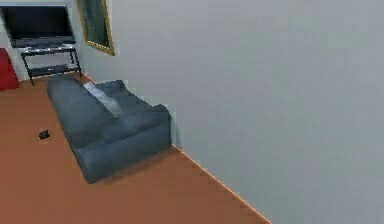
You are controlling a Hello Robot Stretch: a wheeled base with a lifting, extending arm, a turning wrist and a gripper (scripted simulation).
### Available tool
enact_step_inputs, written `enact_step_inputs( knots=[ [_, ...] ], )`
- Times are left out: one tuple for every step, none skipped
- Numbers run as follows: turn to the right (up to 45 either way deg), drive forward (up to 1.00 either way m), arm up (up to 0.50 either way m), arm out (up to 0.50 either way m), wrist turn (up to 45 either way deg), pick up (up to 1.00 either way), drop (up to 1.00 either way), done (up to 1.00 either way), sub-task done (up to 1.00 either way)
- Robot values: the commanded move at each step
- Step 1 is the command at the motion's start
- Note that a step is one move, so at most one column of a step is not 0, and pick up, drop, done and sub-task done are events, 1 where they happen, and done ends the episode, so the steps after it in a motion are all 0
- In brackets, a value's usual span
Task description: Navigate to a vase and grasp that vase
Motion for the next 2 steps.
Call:
enact_step_inputs(
  knots=[
    [45.0,0.00,0.00,0.00,0.0,0.00,0.00,0.00,0.00],
    [21.0,0.00,0.00,0.00,0.0,0.00,0.00,0.00,0.00]
  ],
)
